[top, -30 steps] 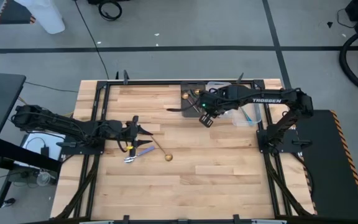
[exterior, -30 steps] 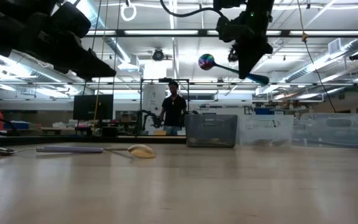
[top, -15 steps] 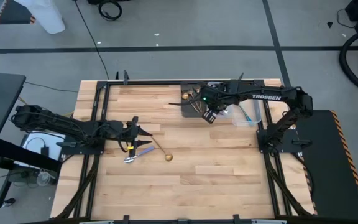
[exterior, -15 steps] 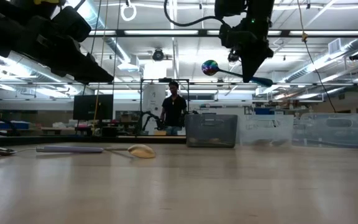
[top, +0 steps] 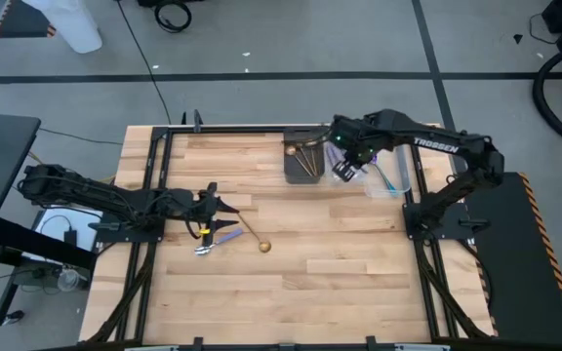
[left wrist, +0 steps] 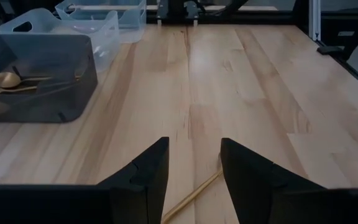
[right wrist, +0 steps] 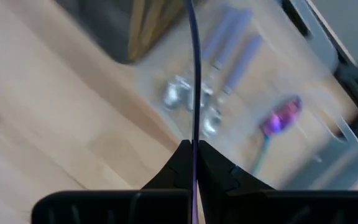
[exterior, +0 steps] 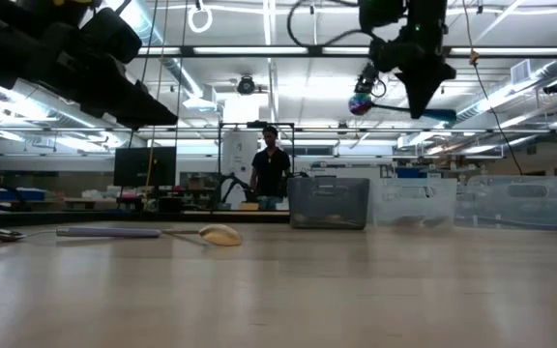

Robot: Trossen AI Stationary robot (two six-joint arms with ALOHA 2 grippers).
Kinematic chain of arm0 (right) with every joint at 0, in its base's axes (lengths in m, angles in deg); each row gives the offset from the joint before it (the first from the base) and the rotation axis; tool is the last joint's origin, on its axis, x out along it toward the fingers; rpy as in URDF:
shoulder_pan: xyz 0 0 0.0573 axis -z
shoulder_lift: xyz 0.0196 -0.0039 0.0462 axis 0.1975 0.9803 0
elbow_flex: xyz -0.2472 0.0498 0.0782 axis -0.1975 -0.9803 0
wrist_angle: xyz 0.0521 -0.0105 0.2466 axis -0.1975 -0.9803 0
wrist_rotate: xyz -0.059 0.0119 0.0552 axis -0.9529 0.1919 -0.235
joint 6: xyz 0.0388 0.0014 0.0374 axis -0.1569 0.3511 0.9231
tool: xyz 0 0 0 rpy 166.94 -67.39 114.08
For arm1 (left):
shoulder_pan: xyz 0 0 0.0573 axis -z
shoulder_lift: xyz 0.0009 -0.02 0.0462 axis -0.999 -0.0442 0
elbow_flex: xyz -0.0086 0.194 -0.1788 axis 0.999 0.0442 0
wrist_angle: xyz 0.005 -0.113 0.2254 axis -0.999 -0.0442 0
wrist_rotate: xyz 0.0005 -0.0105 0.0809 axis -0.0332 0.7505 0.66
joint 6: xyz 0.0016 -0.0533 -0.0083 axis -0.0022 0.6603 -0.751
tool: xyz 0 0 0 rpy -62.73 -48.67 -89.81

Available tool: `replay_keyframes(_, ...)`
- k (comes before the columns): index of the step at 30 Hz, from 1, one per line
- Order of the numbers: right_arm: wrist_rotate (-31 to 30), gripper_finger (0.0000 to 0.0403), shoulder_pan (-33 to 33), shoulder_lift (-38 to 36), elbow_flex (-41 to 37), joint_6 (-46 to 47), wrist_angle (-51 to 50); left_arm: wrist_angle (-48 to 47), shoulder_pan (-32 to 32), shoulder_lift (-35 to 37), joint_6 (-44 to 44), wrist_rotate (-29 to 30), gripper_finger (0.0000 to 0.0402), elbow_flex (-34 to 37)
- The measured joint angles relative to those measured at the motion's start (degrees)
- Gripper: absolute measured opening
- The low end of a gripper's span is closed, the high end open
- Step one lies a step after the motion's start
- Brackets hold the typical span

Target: Sort silverware by color (type)

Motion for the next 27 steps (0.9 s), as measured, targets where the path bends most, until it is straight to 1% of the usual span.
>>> replay_keyframes(4,0.07,0.0012,3.6,0.13,0.0,0.93,-4.9,0.45,0.0,-0.02,-0.06,0.0,0.0153,0.02)
replay_keyframes(15,0.46,0.0012,9.48,0.31,-1.09,0.92,-13.57,0.54,0.0,-0.02,-0.07,0.0,0.0153,0.02)
replay_keyframes(21,4.91,0.0012,14.3,0.33,-6.68,0.84,-14.06,3.21,0.0,-0.02,1.35,0.0,0.0153,0.02)
replay_keyframes(27,8.48,0.0012,18.82,0.33,-12.06,1.12,-14.01,4.03,0.0,-0.02,0.96,0.0,0.0153,0.02)
